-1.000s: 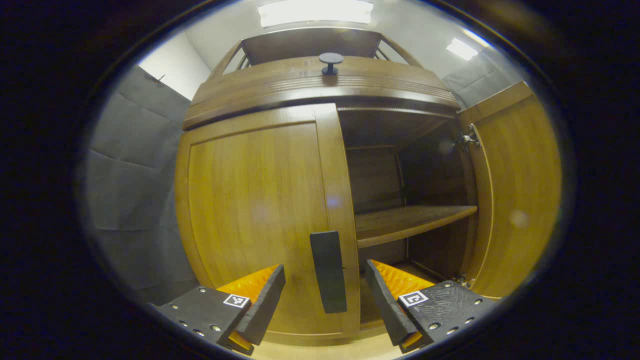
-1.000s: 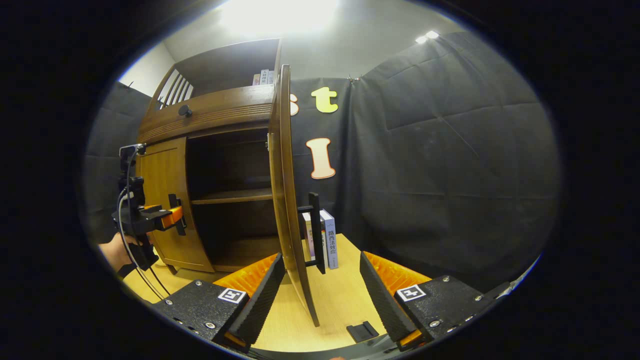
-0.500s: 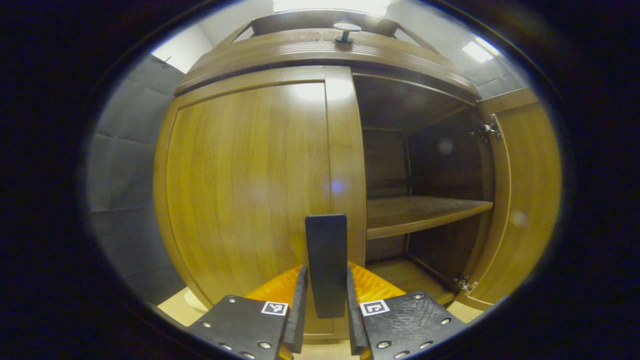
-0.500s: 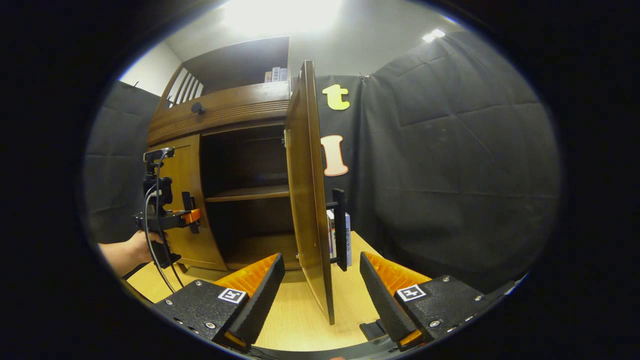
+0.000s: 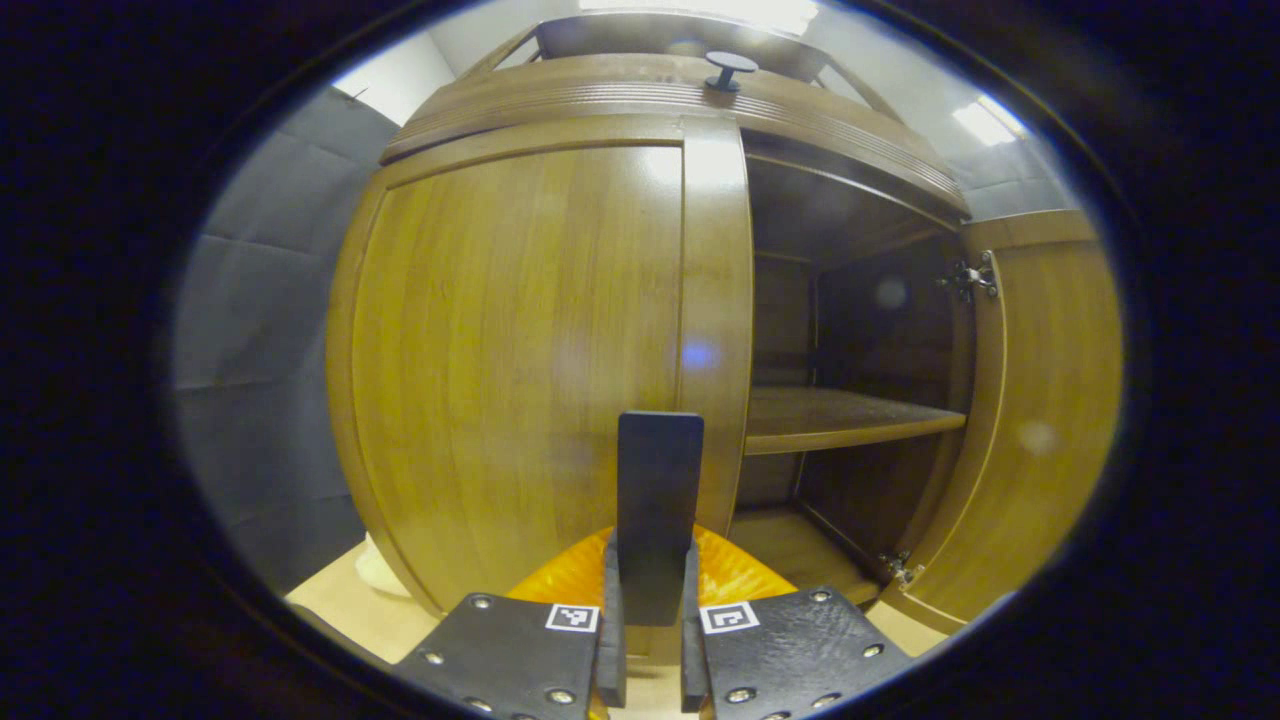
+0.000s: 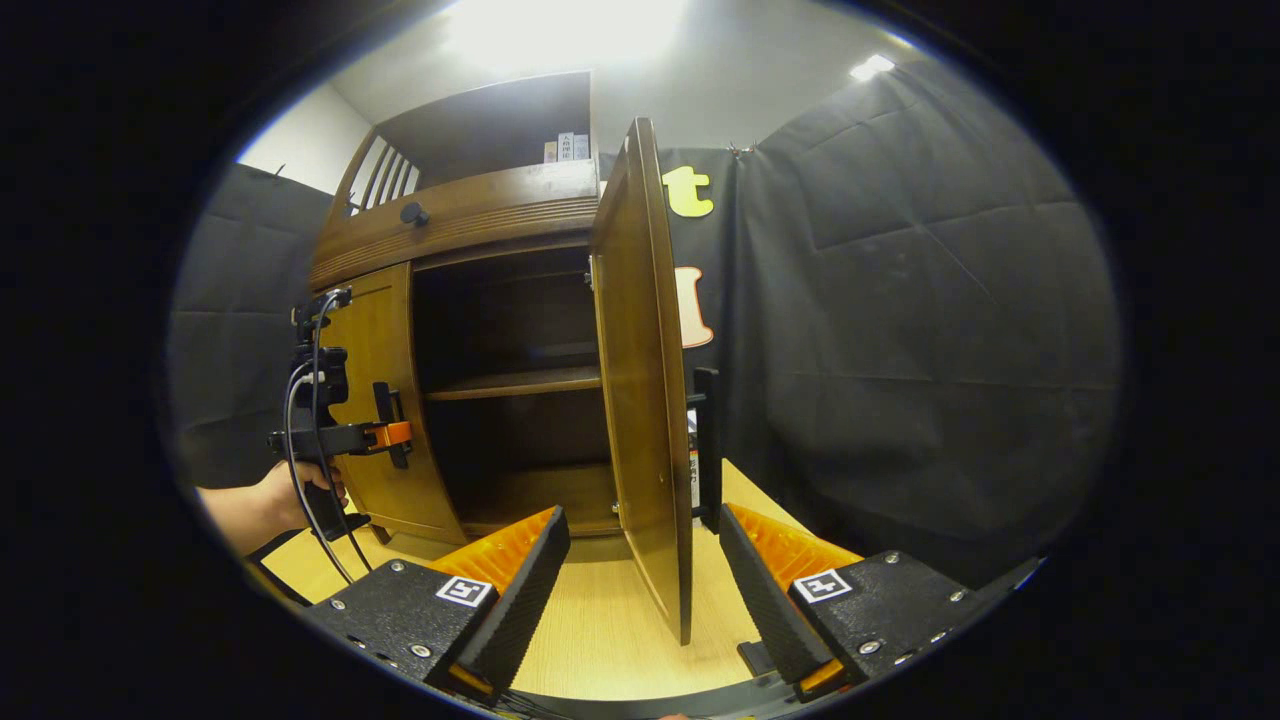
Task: Open the right door of the double-door shoe cabinet with the right hand, and open the left door with the left hand.
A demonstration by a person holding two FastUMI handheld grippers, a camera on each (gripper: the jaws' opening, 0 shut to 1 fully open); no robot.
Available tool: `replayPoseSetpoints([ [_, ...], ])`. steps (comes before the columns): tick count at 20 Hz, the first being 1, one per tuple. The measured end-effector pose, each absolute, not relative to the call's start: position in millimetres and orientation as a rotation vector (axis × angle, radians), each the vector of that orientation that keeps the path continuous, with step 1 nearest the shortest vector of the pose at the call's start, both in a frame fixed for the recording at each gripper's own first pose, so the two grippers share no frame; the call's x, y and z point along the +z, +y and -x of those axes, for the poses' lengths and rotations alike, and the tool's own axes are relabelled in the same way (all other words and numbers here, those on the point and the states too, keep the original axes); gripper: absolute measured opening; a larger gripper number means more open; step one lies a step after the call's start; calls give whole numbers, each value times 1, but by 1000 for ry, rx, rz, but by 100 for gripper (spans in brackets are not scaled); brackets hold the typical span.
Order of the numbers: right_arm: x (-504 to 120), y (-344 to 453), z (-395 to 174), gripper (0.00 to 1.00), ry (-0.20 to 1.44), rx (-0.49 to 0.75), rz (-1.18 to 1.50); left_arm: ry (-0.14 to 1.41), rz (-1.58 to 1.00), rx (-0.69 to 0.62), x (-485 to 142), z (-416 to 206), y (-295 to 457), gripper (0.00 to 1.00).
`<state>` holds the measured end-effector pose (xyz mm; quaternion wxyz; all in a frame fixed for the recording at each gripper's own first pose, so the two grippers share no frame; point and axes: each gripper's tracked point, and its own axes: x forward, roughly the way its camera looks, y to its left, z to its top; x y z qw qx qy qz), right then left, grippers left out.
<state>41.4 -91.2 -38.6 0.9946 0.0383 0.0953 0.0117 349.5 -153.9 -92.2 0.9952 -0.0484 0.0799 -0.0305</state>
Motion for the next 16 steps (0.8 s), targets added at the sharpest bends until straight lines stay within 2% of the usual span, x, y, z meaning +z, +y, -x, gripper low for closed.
replayPoseSetpoints([
  [1,-37,-89,-41,94,189,28,-82,159,97,-64,-90,-345,-153,29],
  [2,-35,-87,-41,92,184,31,-83,159,102,-67,-91,-341,-153,15],
  [5,-33,-79,-39,93,180,52,-87,156,105,-73,-89,-321,-145,15],
  [8,-30,-71,-34,93,180,71,-95,150,101,-78,-89,-303,-142,22],
  [16,-30,-41,-17,93,177,112,-89,134,119,-63,-84,-252,-110,22],
])
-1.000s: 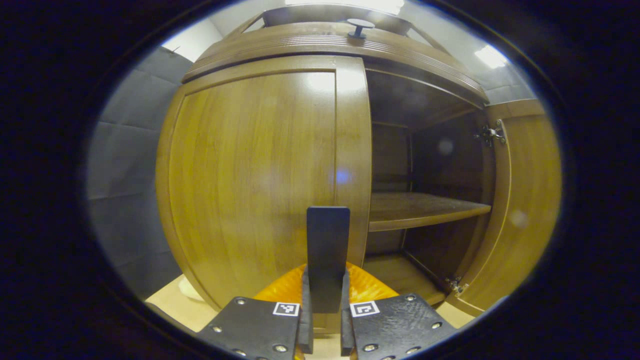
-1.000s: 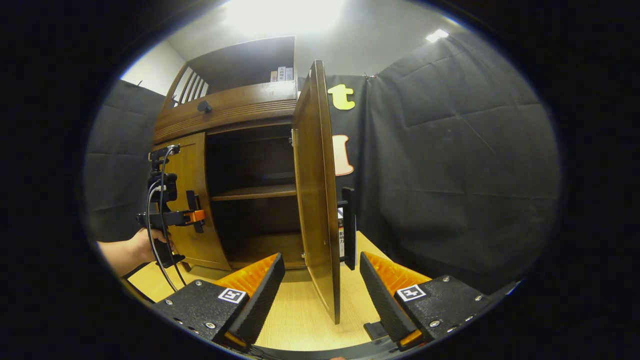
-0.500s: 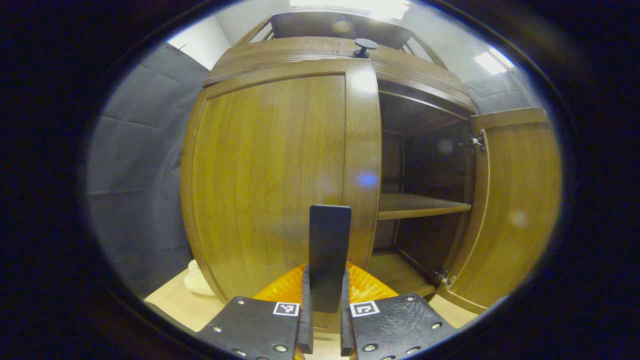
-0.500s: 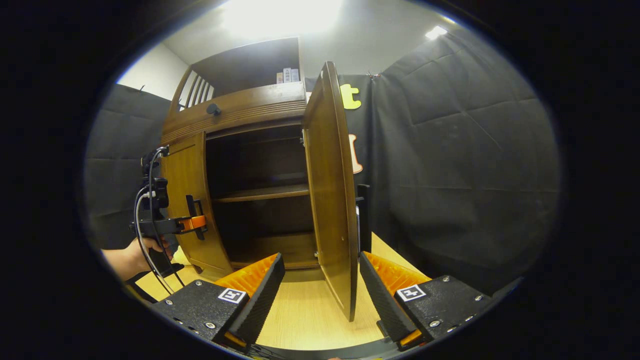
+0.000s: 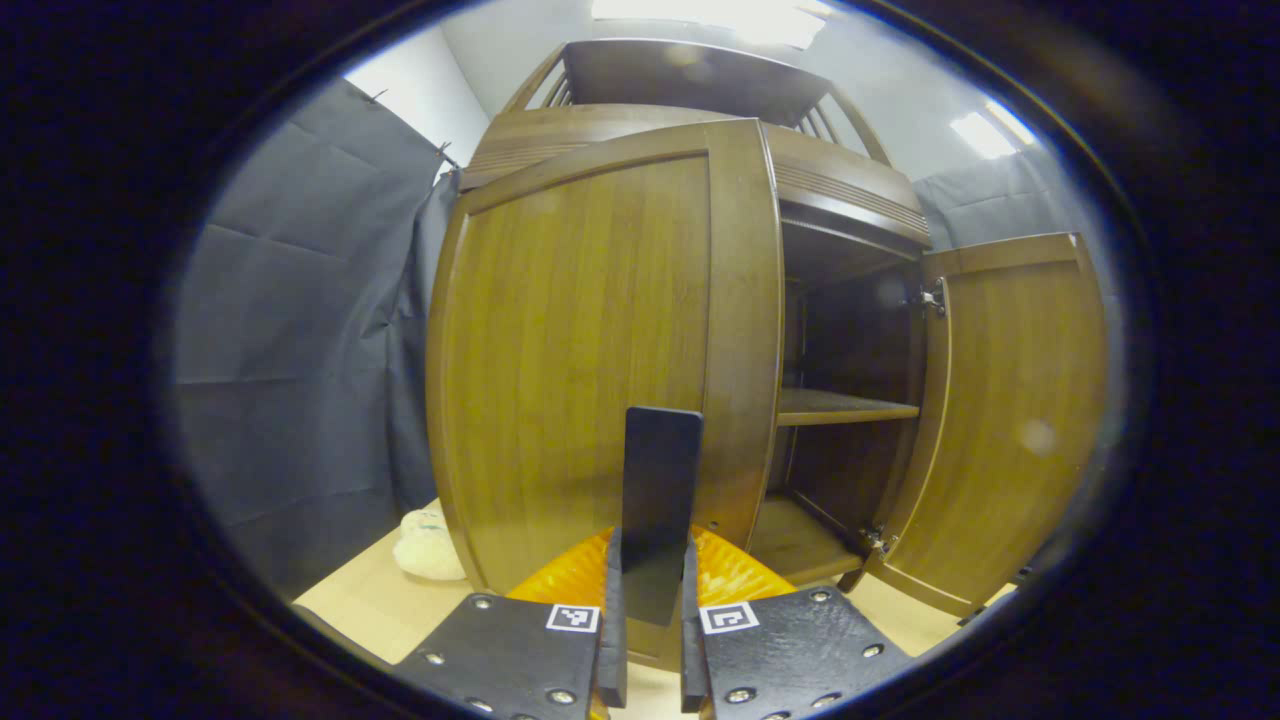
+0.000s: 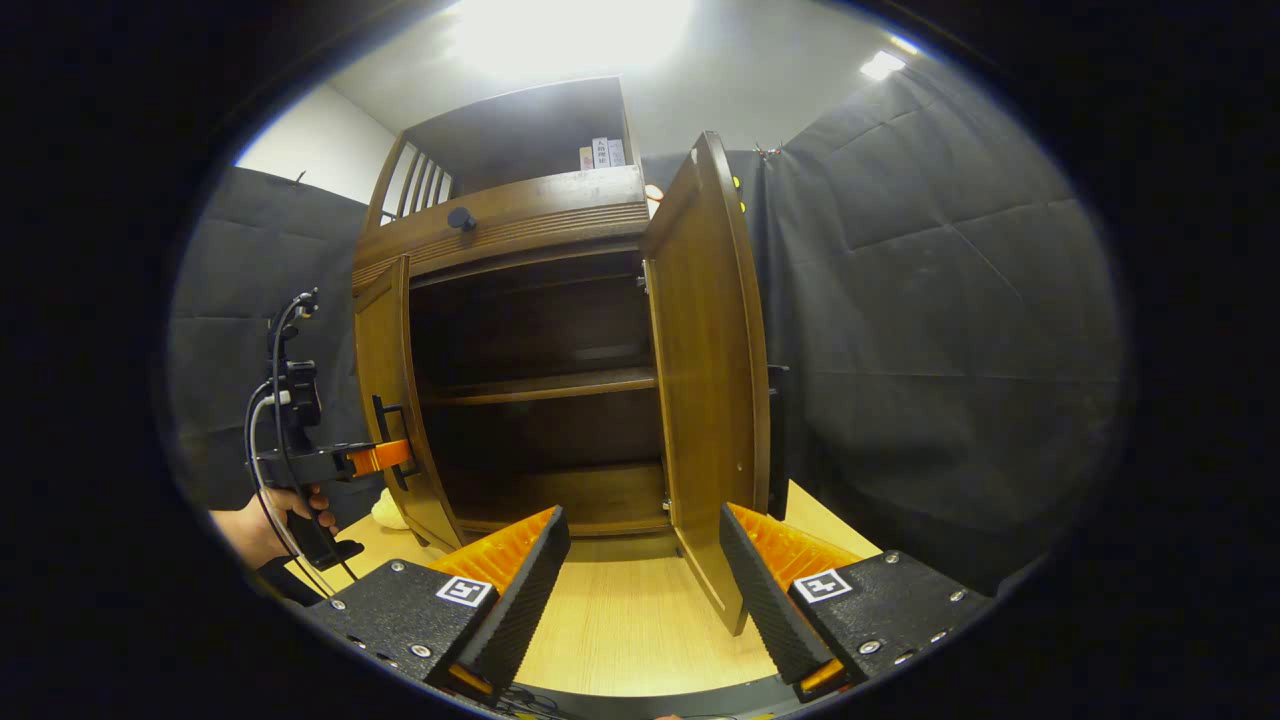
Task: Open the right door of the double-door shoe cabinet with the right hand, and open the left door with the left hand.
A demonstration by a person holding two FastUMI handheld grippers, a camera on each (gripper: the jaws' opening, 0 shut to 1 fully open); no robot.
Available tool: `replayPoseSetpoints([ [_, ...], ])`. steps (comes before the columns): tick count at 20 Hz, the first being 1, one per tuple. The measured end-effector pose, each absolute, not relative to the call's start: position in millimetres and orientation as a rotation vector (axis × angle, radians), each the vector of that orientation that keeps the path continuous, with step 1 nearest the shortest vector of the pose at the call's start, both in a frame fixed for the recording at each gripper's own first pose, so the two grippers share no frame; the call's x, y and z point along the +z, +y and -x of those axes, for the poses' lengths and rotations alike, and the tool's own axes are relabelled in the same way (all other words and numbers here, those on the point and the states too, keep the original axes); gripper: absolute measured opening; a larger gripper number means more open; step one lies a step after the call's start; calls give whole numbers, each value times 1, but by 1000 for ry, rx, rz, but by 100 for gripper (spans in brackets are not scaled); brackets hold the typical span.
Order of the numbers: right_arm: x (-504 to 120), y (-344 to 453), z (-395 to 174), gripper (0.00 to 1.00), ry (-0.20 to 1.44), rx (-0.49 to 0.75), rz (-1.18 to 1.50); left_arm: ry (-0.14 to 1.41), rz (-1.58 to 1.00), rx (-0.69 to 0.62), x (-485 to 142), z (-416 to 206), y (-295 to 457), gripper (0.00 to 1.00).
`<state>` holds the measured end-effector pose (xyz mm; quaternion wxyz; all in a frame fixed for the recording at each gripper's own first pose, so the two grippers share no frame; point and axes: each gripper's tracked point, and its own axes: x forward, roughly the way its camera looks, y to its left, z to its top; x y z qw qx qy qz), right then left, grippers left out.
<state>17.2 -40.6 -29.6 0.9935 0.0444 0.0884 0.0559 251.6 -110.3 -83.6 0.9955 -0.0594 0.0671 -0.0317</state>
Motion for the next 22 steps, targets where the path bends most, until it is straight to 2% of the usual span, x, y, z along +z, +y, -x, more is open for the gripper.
replayPoseSetpoints([
  [9,-22,-1,-5,93,161,169,-70,121,120,-49,-80,-204,-70,22],
  [10,-21,3,-7,93,159,175,-66,120,120,-48,-80,-201,-67,14],
  [18,-22,26,1,93,161,220,-61,123,127,-3,-81,-173,-17,14],
  [22,-20,36,2,94,159,236,-57,124,101,29,-80,-163,6,19],
])
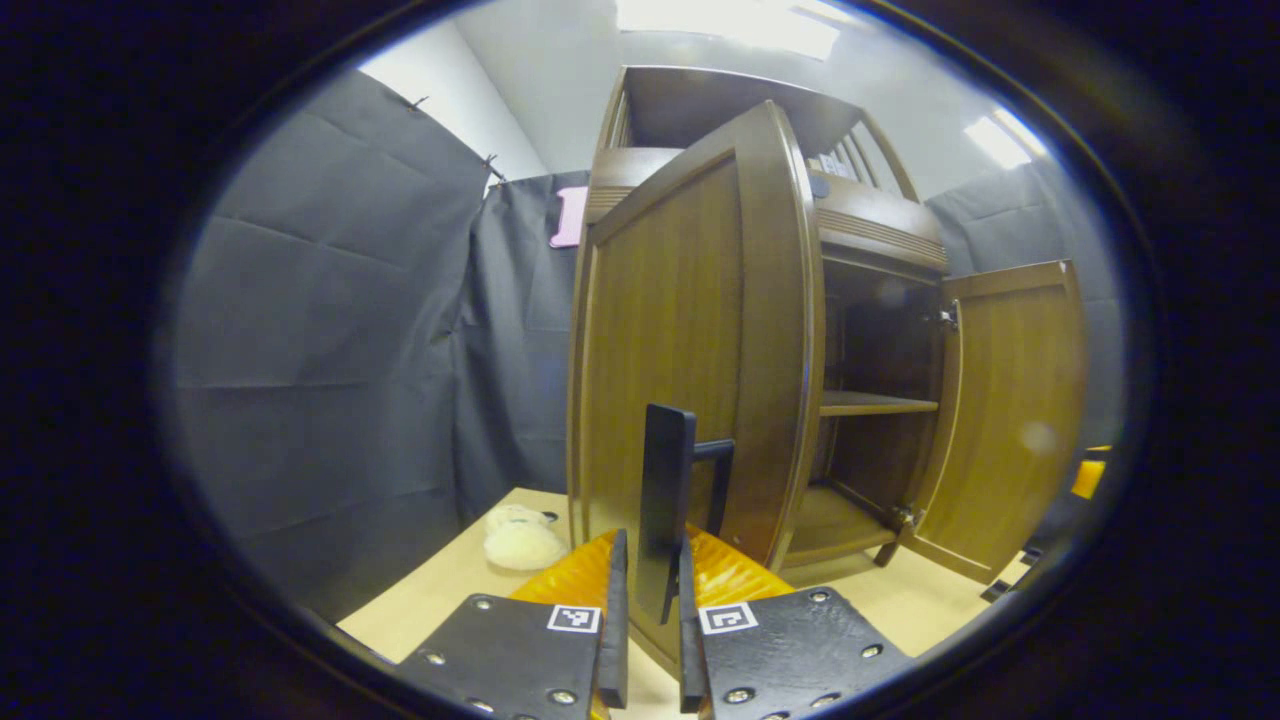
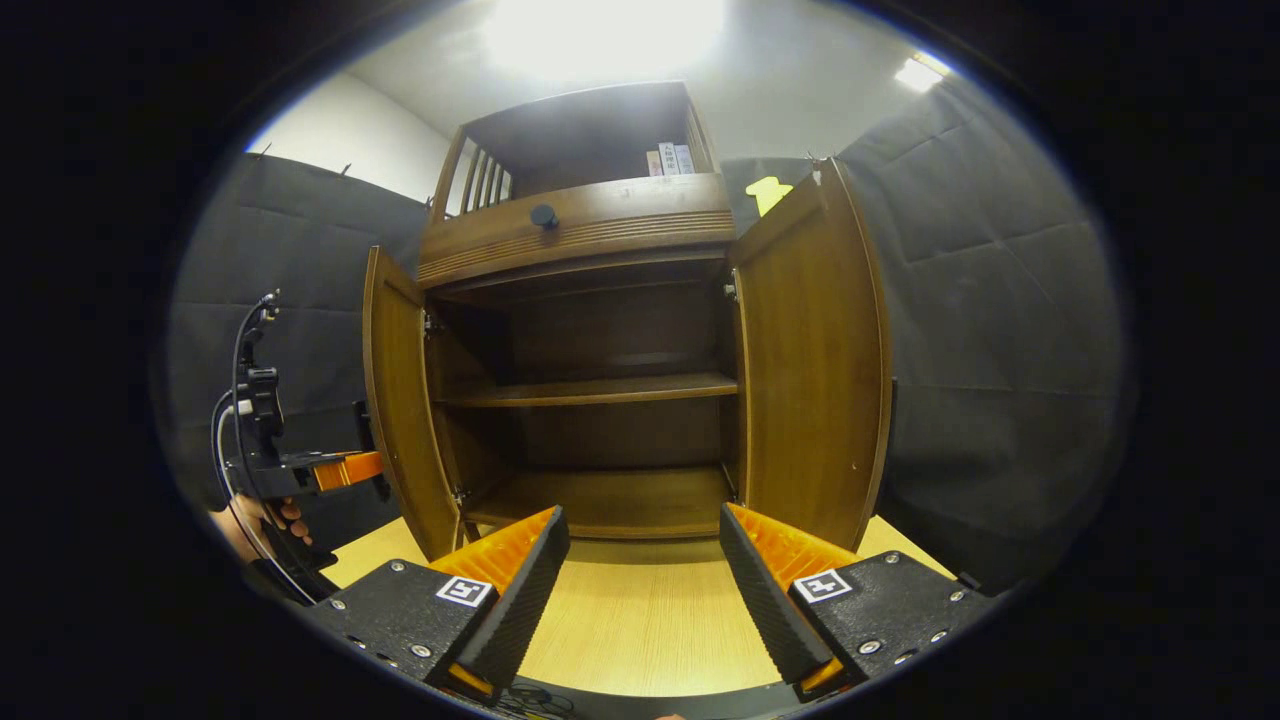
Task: Open the right door of the double-door shoe cabinet with the right hand, and open the left door with the left hand.
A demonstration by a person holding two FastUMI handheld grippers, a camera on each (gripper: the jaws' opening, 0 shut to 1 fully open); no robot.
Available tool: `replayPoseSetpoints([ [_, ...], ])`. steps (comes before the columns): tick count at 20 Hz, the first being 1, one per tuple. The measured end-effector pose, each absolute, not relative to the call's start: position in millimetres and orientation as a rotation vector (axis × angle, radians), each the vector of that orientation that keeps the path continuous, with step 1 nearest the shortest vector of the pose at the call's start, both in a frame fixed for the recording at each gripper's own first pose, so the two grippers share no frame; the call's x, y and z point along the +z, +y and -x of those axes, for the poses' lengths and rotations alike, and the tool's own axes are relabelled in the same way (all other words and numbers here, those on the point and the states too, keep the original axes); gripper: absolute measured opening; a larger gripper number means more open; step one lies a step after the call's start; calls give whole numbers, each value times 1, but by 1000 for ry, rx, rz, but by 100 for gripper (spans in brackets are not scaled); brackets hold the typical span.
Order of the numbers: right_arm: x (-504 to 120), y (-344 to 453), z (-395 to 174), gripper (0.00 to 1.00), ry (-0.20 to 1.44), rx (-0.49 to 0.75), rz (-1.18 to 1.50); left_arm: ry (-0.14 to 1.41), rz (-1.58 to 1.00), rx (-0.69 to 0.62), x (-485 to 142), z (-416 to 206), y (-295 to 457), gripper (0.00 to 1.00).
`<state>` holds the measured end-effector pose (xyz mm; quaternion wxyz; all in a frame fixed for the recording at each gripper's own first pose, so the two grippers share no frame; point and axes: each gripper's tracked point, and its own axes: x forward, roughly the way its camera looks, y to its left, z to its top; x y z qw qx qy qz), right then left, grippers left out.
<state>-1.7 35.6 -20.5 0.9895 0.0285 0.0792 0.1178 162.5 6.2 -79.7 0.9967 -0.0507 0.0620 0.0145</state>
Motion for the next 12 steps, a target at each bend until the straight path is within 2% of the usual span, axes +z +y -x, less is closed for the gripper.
replayPoseSetpoints([
  [3,-20,42,2,93,159,246,-60,119,102,67,-79,-153,24,21],
  [4,-21,45,3,94,161,251,-62,116,103,77,-78,-149,31,26],
  [9,-20,53,5,93,159,267,-45,114,90,148,-82,-130,72,20],
  [10,-21,55,7,93,159,270,-44,113,85,164,-81,-127,81,23],
  [11,-21,57,7,93,161,272,-44,111,80,181,-82,-124,90,20],
  [12,-21,60,8,94,162,276,-45,109,77,197,-82,-122,98,24],
])
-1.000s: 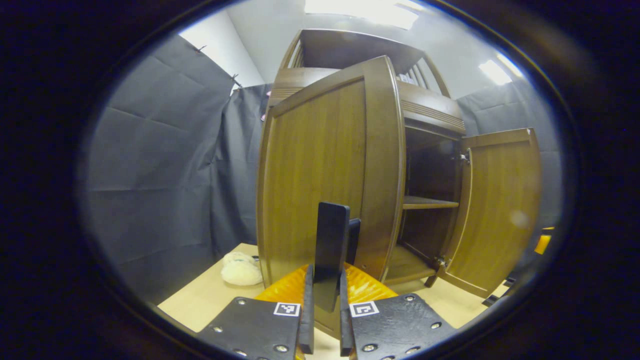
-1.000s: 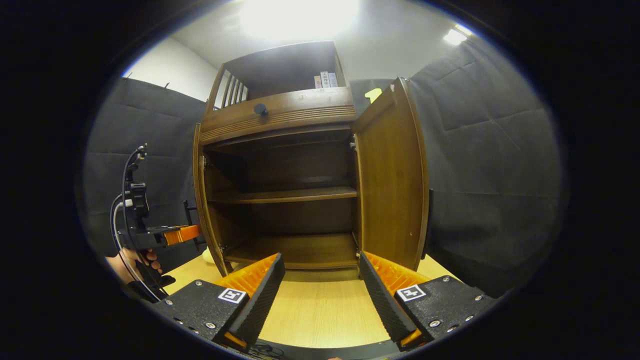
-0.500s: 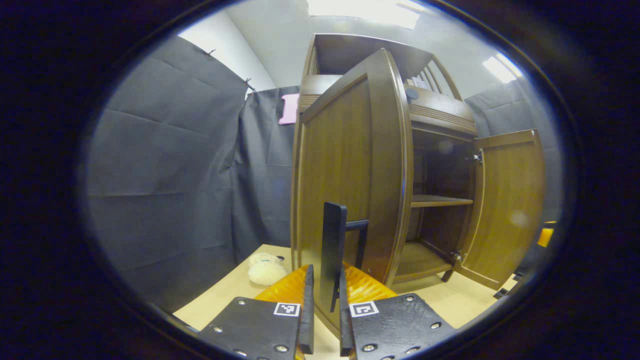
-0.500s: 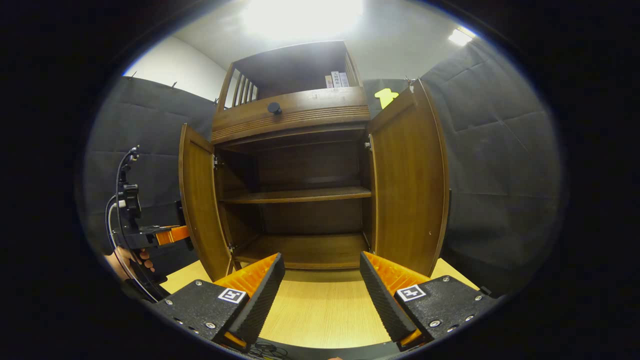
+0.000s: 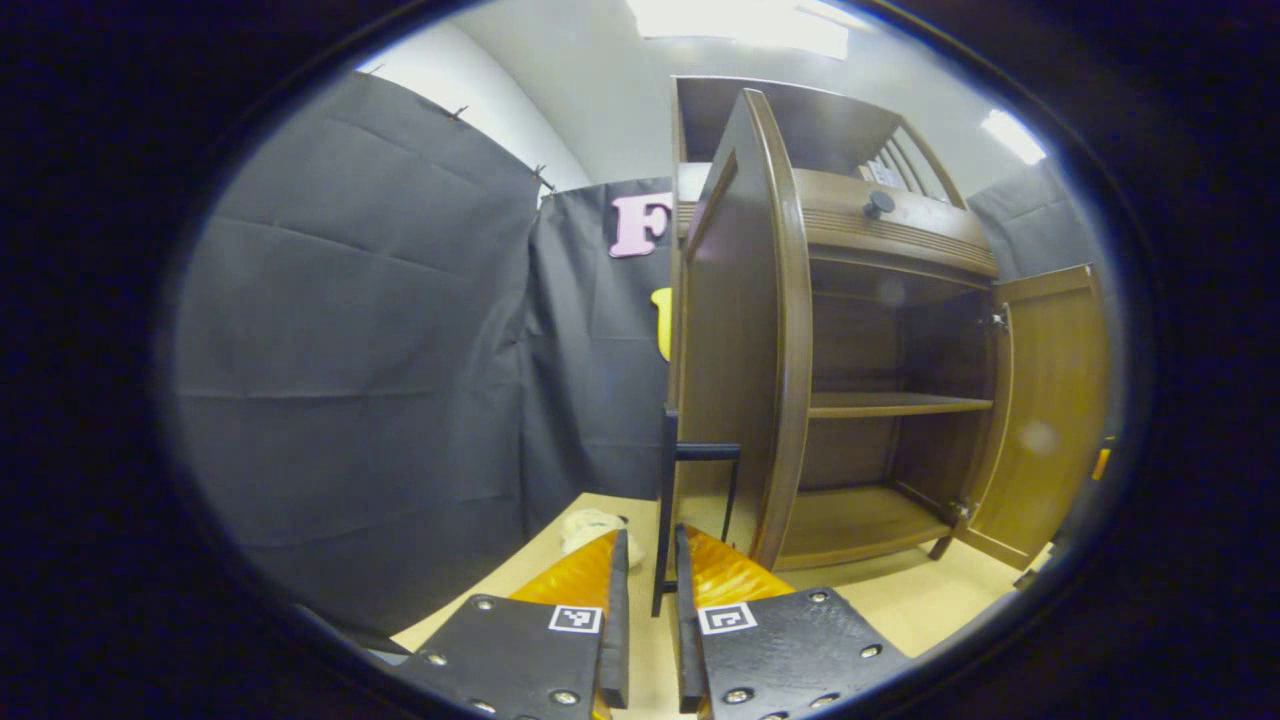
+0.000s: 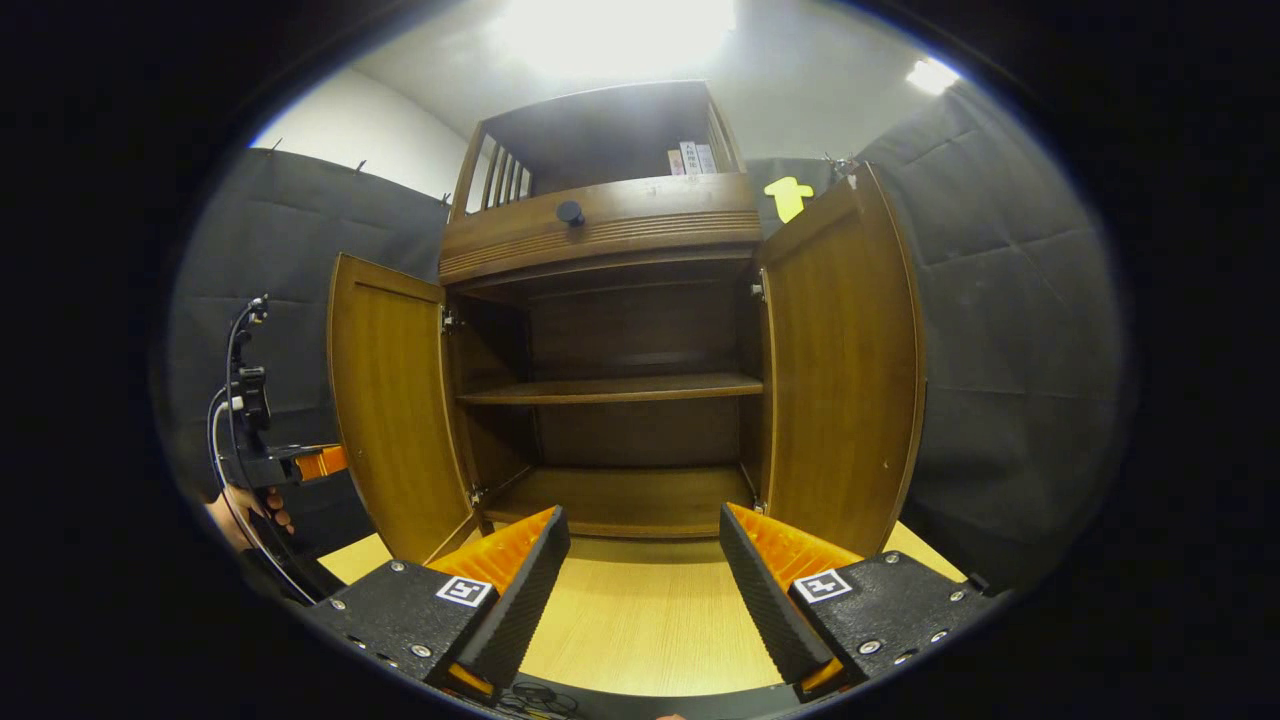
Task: Open the right door of the double-door shoe cabinet with the right hand, and open the left door with the left hand.
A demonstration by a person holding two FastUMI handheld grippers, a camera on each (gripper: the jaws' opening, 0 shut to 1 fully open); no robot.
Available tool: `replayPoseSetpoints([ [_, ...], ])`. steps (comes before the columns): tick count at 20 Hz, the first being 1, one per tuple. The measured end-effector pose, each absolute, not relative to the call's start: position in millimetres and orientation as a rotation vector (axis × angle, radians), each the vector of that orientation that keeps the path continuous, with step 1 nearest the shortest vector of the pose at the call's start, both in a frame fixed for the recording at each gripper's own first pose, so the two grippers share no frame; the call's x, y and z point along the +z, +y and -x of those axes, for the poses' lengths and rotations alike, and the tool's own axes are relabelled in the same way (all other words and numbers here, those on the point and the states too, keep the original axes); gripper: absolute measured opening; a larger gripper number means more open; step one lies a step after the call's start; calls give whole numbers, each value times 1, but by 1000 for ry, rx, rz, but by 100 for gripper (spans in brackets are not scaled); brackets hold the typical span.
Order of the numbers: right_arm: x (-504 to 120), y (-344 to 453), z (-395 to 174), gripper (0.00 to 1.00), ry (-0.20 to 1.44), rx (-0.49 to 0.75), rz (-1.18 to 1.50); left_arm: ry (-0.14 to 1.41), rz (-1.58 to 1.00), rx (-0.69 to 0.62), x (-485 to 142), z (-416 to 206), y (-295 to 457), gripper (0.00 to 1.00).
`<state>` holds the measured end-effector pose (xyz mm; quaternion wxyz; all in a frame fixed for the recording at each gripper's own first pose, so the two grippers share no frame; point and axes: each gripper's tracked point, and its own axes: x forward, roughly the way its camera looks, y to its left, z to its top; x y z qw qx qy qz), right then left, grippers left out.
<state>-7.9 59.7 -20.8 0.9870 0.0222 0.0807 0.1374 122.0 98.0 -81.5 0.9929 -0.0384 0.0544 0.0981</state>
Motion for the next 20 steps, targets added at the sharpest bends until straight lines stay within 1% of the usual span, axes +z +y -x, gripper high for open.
replayPoseSetpoints([
  [1,-20,62,8,93,160,278,-43,108,79,210,-82,-119,105,20],
  [2,-19,65,9,93,160,281,-39,107,84,222,-82,-117,112,13],
  [3,-18,67,10,93,157,283,-36,107,86,230,-83,-115,117,20],
  [6,-12,70,13,93,145,283,-23,107,75,251,-84,-107,130,20],
  [7,-10,69,13,95,139,280,-22,106,68,263,-82,-104,135,13],
  [8,-8,68,13,93,133,276,-25,104,61,278,-81,-102,140,20],
  [11,-2,64,16,93,119,270,-30,88,44,357,-77,-89,165,19],
  [13,-1,59,15,94,117,264,-17,84,75,342,-75,-85,165,17],
  [14,0,56,16,92,117,264,-15,83,80,345,-76,-88,166,17],
  [15,2,53,18,94,116,265,-18,85,76,349,-77,-87,165,22],
  [20,13,30,31,94,98,252,-20,46,46,318,-58,-83,157,22],
])
